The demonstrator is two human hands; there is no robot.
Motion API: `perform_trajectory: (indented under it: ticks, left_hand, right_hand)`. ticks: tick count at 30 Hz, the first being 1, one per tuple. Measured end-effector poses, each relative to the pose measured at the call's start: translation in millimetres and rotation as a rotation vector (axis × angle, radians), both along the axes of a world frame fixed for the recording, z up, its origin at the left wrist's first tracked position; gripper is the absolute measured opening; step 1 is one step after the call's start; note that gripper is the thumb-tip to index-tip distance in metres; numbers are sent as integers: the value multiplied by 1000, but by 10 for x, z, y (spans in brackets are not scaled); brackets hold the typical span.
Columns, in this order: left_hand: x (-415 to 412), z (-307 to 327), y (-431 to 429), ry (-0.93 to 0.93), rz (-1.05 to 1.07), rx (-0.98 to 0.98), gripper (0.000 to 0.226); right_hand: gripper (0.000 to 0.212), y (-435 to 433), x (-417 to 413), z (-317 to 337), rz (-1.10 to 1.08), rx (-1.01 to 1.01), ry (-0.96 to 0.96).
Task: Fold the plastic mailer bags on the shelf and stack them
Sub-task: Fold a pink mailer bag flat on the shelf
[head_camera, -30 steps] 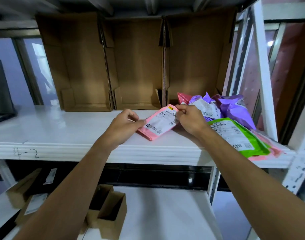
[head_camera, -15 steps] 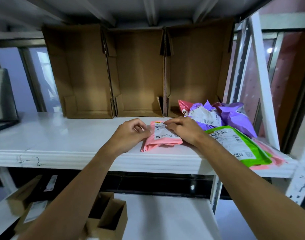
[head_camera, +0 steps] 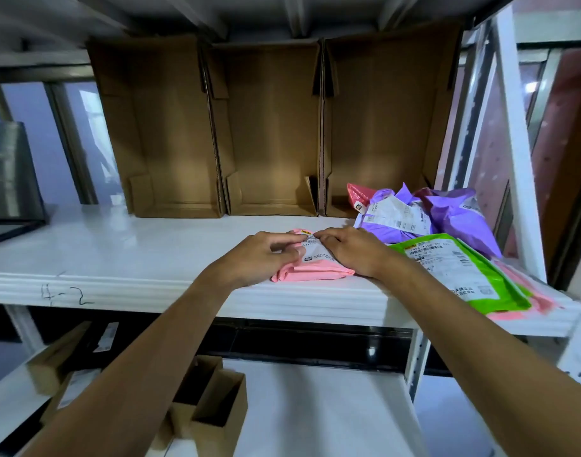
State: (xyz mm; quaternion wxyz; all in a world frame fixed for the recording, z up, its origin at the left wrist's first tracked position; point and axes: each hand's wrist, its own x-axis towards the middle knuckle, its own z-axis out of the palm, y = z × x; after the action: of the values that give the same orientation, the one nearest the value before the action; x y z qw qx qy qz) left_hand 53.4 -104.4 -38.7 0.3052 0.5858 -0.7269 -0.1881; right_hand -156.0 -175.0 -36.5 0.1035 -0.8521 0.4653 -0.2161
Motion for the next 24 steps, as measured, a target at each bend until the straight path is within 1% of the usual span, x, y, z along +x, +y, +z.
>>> perform_trajectory:
  ticks: [2, 5, 9, 12, 13, 15, 17, 19, 21, 24]
  left_hand:
    - [-32, 17, 35, -12, 11, 3, 45]
    - [-98, 65, 95, -77, 42, 16, 62]
    - [-135, 88, 122, -127, 40, 30, 80]
    - [-141, 94, 123, -141, 54, 47, 91]
    - [-145, 101, 121, -145, 54, 52, 91]
    - [-146, 106, 116, -144, 59, 62, 88]
    - [-152, 111, 112, -142, 59, 61, 89]
    - [-152, 107, 107, -134, 53, 56, 90]
    - [-136, 101, 102, -120, 54, 46, 89]
    - [-112, 86, 88, -102, 45, 39, 89]
  right_hand:
    - [45, -28, 18, -17, 15, 6, 120]
    - [49, -54, 50, -16, 44, 25, 283]
    - [51, -107, 35, -17, 52, 41, 324]
    - [53, -49, 37, 33, 61, 120, 255]
    - [53, -14, 49, 73, 63, 150, 234]
    - [50, 52, 97, 146, 51, 173, 265]
    - [46, 105, 158, 154, 8, 124, 278]
    - [41, 156, 175, 102, -40, 36, 235]
    - [37, 193, 163, 44, -51, -27, 138]
    - [36, 245, 109, 35, -22, 63, -62]
